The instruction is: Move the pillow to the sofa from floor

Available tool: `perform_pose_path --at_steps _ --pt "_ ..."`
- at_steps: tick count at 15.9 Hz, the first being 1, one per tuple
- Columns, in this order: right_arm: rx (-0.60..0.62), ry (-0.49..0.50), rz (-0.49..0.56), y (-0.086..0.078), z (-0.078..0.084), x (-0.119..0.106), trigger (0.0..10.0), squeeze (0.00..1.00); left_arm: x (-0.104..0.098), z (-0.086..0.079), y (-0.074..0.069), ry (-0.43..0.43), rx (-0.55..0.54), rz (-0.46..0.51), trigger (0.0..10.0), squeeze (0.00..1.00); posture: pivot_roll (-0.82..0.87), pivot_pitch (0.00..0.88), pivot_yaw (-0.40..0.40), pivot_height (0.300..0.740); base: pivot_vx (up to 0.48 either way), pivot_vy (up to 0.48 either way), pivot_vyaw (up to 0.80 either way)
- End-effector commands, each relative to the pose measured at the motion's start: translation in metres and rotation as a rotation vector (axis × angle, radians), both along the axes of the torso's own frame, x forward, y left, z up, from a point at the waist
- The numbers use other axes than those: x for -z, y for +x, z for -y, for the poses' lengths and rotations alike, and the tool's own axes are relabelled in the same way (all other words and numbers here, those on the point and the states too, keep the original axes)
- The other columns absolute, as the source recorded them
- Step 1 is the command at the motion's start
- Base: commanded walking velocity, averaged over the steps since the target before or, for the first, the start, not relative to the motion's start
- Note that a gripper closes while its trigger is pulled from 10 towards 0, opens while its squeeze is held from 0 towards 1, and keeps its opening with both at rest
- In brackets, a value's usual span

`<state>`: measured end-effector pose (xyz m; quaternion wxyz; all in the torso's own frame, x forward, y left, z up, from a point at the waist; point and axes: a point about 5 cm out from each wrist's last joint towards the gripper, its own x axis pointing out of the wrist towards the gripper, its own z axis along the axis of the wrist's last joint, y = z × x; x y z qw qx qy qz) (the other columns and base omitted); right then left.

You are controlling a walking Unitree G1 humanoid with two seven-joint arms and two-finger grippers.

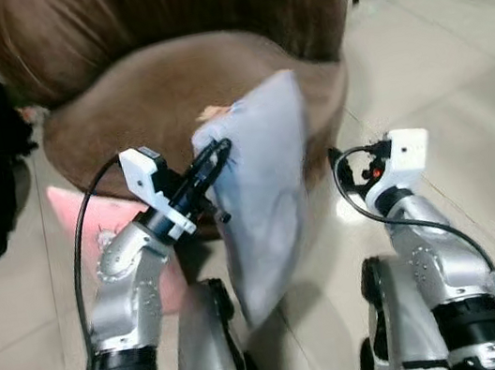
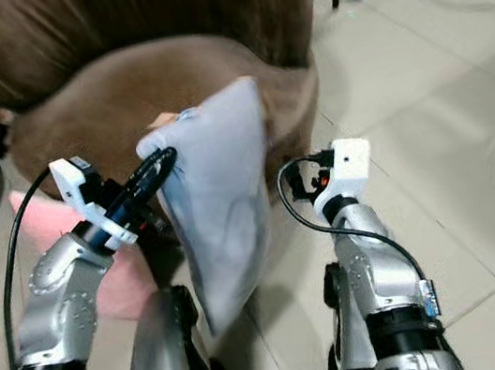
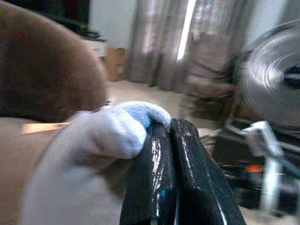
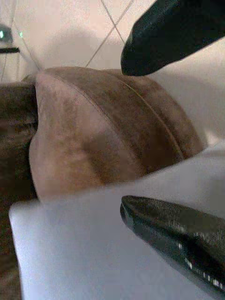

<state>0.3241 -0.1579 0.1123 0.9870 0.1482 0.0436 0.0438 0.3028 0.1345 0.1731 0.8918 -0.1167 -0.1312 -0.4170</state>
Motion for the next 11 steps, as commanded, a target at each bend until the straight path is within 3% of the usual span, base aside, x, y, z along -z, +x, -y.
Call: perform_pose_path --at_steps 1,2,3,4,5,6,9,11 --pt "0.021 0.066 0.006 0.003 0.0 -0.001 10.0 1.0 -0.011 -0.008 -0.004 -0.009 0.047 0.034 0.0 0.0 0.08 0.056 0.09 0.505 0.0 0.0 0.0" --pt "0.027 0.132 0.021 0.008 0.002 -0.004 10.0 1.0 -0.014 -0.017 -0.005 0.025 0.057 0.028 0.0 0.0 0.09 0.044 0.077 0.505 0.0 0.0 0.0" --pt "0.036 0.131 0.041 0.011 0.006 -0.007 10.0 1.0 -0.018 -0.026 -0.003 0.082 0.022 0.046 0.0 0.0 0.09 0.036 0.073 0.505 0.0 0.0 0.0" --pt "0.006 0.08 0.032 0.014 0.003 -0.011 10.0 1.0 -0.023 -0.035 0.0 0.132 -0.067 0.068 0.0 0.0 0.1 0.013 0.065 0.505 0.0 0.0 0.0" --pt "-0.021 0.021 0.064 0.015 -0.002 -0.02 10.0 0.94 -0.027 -0.035 0.0 0.181 -0.093 0.094 0.0 0.0 0.1 0.0 0.061 0.505 0.0 0.0 0.0" --pt "-0.049 -0.011 0.119 0.014 -0.006 -0.029 10.0 0.04 -0.029 -0.032 -0.003 0.216 -0.1 0.111 0.0 0.0 0.1 0.0 0.061 0.505 0.0 0.0 0.0" --pt "-0.04 -0.066 0.124 0.012 -0.017 -0.028 10.0 0.0 -0.032 -0.012 -0.01 0.264 -0.09 0.147 0.0 0.0 0.09 0.0 0.066 0.514 0.0 0.0 0.0" --pt "-0.025 -0.064 0.134 0.01 -0.019 -0.032 10.0 0.0 -0.035 -0.008 -0.005 0.272 -0.205 0.161 0.0 0.0 0.07 0.0 0.078 0.529 0.0 0.0 0.0"
